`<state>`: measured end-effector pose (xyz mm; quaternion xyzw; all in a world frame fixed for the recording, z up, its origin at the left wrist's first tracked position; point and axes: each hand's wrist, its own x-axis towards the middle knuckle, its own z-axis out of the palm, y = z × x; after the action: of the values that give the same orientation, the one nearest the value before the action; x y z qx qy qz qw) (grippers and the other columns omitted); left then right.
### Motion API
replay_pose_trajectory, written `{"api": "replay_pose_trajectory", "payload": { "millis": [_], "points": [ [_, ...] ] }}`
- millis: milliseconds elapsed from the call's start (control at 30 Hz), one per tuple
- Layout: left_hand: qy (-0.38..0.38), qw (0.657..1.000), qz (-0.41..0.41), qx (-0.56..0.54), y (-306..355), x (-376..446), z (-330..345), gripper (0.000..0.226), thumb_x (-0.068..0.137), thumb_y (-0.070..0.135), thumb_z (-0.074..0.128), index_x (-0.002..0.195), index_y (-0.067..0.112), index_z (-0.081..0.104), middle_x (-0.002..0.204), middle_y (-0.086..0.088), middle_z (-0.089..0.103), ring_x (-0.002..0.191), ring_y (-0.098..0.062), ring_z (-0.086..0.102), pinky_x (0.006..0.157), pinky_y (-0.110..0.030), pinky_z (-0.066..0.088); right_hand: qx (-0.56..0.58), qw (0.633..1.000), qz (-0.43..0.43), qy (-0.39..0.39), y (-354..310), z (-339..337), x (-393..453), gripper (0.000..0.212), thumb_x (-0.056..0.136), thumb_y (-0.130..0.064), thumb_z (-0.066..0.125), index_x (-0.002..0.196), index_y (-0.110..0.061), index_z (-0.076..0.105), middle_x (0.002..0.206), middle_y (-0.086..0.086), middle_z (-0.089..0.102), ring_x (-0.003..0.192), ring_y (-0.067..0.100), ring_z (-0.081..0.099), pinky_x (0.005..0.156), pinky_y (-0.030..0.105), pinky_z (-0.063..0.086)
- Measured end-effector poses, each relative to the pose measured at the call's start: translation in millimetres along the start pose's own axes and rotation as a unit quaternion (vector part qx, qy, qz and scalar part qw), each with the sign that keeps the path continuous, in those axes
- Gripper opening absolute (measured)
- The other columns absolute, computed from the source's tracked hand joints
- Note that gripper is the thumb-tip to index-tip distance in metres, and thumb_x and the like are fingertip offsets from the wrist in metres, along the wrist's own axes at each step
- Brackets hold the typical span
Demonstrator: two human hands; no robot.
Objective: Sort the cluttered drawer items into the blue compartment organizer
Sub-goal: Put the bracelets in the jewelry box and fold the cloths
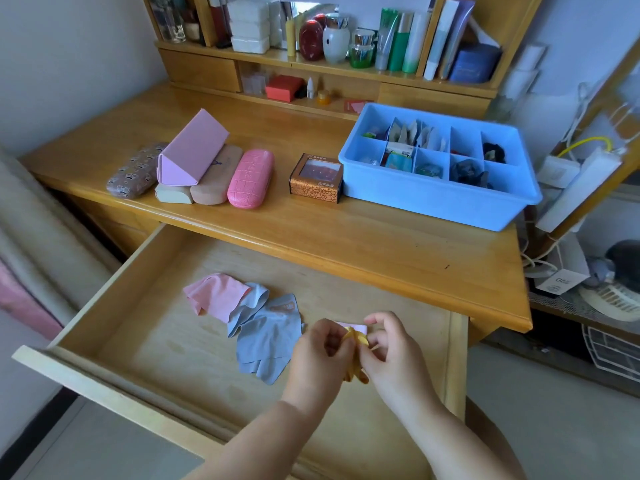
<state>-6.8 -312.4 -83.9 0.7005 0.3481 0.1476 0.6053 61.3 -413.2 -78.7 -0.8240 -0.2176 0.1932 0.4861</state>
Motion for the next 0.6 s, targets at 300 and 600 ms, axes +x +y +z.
{"api": "replay_pose_trajectory", "payload": {
  "millis": [300, 600],
  "points": [
    [-0.073, 0.996, 0.001, -0.053, 7.7, -13.7, -3.0, 0.015, 0.084, 0.002, 0.06, 0.085, 0.017, 0.065, 0.062, -0.002, 0.067, 0.053, -0.011, 0.063, 0.052, -0.018, 0.048, 0.121, 0.992, 0.043, 0.0, -2.1, -4.1, -2.7, 0.023, 0.09, -0.009, 0.057, 0.098, -0.03, 0.052, 0.081, 0.001, 0.072, 0.071, 0.019, 0.066, 0.067, 0.037, 0.056],
    [0.013, 1.0, -0.011, 0.002, 4.2, -1.1, -31.3, 0.016, 0.086, 0.017, 0.063, 0.099, 0.027, 0.063, 0.09, 0.008, 0.065, 0.078, -0.008, 0.06, 0.072, -0.018, 0.049, 0.239, 0.961, 0.106, -0.085, -2.6, -16.2, 1.6, 0.029, 0.09, 0.004, 0.046, 0.106, -0.019, 0.053, 0.071, -0.006, 0.068, 0.061, 0.006, 0.059, 0.053, 0.019, 0.046]
  ]
}}
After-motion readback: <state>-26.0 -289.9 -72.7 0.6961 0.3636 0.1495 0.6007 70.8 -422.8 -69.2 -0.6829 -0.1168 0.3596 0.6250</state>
